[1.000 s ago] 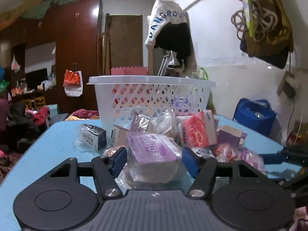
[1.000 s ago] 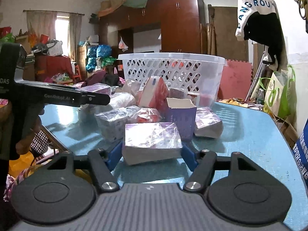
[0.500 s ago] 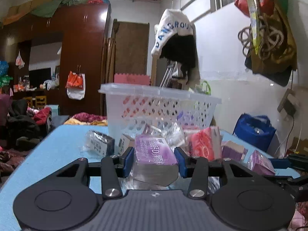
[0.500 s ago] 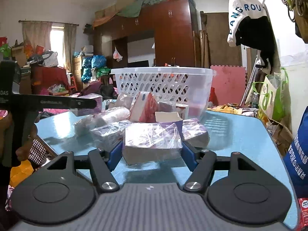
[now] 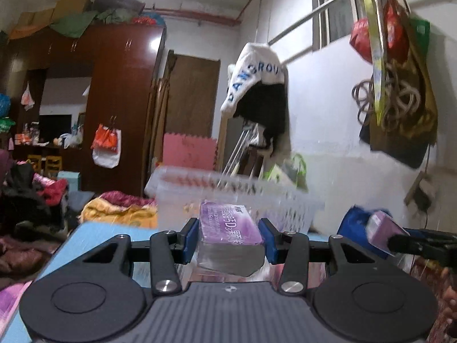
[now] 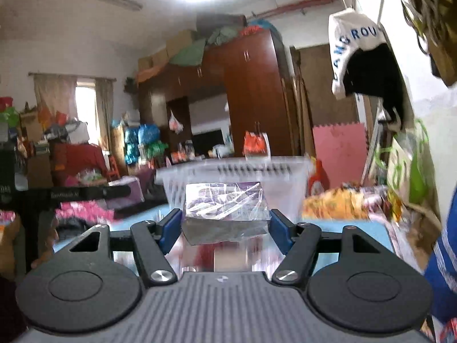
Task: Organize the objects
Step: 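Lift both boxes over the basket and open both tools to drop them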
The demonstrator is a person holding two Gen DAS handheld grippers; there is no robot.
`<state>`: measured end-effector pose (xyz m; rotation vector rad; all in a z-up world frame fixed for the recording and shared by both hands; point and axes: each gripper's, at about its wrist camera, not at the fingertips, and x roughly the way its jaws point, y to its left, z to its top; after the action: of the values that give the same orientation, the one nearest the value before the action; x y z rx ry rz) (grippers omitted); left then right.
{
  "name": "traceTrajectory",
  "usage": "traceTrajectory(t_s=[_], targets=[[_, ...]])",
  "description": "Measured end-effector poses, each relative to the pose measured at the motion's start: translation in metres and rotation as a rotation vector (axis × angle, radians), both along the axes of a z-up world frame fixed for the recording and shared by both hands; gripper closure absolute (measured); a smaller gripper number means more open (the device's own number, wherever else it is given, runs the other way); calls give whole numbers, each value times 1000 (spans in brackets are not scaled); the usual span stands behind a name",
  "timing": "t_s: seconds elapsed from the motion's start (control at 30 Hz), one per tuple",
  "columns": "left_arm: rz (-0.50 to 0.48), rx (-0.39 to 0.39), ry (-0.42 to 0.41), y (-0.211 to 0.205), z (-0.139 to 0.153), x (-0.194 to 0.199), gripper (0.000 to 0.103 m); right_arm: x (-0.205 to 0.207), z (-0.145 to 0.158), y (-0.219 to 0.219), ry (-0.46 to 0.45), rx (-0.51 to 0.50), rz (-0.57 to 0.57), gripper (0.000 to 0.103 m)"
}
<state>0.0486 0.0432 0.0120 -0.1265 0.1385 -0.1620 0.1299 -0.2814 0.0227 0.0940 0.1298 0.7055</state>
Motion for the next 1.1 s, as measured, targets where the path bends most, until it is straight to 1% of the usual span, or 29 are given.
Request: traceTrajectory(t_s=[0.07, 0.13, 0.23, 0.33, 0.4, 0.5, 0.6, 0.7, 0.73, 0.77, 0.8, 0.83, 0.97, 1.0, 1.07, 1.1], targets=[[-12, -3, -9, -2, 17, 17, 53, 17, 17, 9, -13, 2, 13, 34], [-34, -32, -1, -2, 34, 39, 54, 38, 34, 22, -36, -12, -14, 34], [-36, -40, 38, -7, 52, 76, 53, 69, 48, 43, -13, -36, -26, 34], [-25, -20, 123, -14, 56, 119, 54, 100, 51, 69, 23, -119, -44, 34], [-9, -20, 184, -14, 52, 144, 54, 116, 47, 84, 41, -186, -69, 34], [15, -37, 233, -10, 45, 165, 54, 134, 39, 93, 87, -211, -89, 34], [28, -51, 255, -4, 38, 171, 54, 140, 34, 92, 109, -206, -96, 34], [39, -44, 268, -3, 37, 173, 53, 136, 34, 90, 107, -200, -92, 34], [47, -35, 268, -3, 38, 172, 47, 136, 35, 90, 104, -200, -89, 33], [54, -25, 266, -3, 39, 173, 29, 136, 36, 90, 104, -202, -87, 31], [62, -12, 255, -5, 43, 176, 20, 137, 38, 90, 100, -200, -90, 21], [73, 0, 236, -6, 44, 174, 15, 135, 39, 89, 88, -189, -107, 13], [70, 0, 186, -3, 49, 154, 15, 127, 43, 81, 67, -165, -117, 5], [64, -6, 182, -1, 49, 148, 15, 121, 43, 78, 67, -157, -115, 0], [58, -6, 184, 2, 46, 126, 15, 106, 42, 69, 67, -142, -103, 0], [57, 2, 199, 3, 42, 114, 15, 93, 38, 62, 65, -143, -85, 0]])
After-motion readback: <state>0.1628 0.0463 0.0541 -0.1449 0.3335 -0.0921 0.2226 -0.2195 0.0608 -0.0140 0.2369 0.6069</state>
